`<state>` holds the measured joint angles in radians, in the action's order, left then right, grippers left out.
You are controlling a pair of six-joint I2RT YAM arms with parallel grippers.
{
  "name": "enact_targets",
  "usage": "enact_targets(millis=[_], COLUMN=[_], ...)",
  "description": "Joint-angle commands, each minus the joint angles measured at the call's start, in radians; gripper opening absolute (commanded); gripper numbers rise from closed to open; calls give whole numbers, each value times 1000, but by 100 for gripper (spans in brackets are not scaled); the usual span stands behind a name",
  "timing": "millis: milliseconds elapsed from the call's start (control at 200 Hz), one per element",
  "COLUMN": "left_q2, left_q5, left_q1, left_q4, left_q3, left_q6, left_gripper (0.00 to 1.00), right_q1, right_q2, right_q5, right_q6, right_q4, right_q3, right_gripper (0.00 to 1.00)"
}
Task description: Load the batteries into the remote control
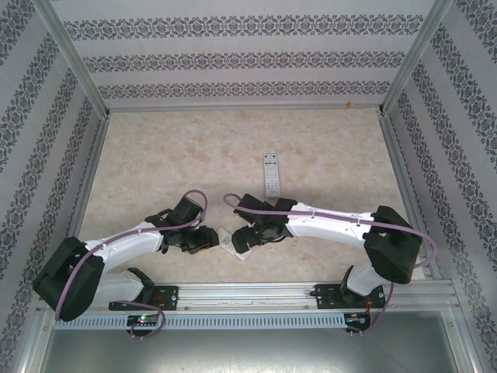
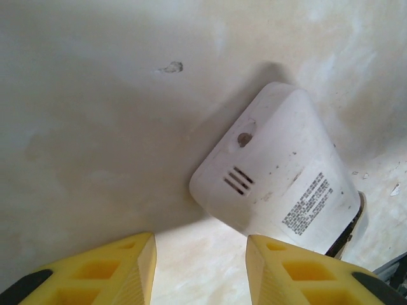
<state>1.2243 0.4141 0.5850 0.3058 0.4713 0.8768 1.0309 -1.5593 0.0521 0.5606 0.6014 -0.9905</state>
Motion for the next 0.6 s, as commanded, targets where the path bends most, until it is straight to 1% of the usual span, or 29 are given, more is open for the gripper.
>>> enact_targets(millis=[0, 65, 160, 255, 345, 420, 595], left_q2=[-31, -47, -78, -109, -131, -140, -125], left_q5=[-52, -71, -92, -108, -127, -137, -136], left_q1=[16, 17, 16, 16, 16, 16, 15], left_q4=[67, 66, 50, 48, 62, 65, 55], left_q3=[4, 1, -17, -27, -27, -28, -31], left_q6=[12, 19, 40, 47, 44, 44, 41], left_gripper=[42, 44, 51, 53, 54, 55, 56], right_q1=[25, 48, 62, 62, 69, 75, 79], right_q2=[-45, -84, -128, -162, -178, -182, -180], right_q5=[-15, -10, -8, 16, 53, 67, 91], right_q6=[-112, -141, -172, -184, -179, -175, -179], right_q4=[-3, -20, -50, -67, -86, -98, -106], right_q3=[14, 10, 6, 0, 3, 11, 6], right_gripper=[98, 98, 95, 88, 79, 73, 68])
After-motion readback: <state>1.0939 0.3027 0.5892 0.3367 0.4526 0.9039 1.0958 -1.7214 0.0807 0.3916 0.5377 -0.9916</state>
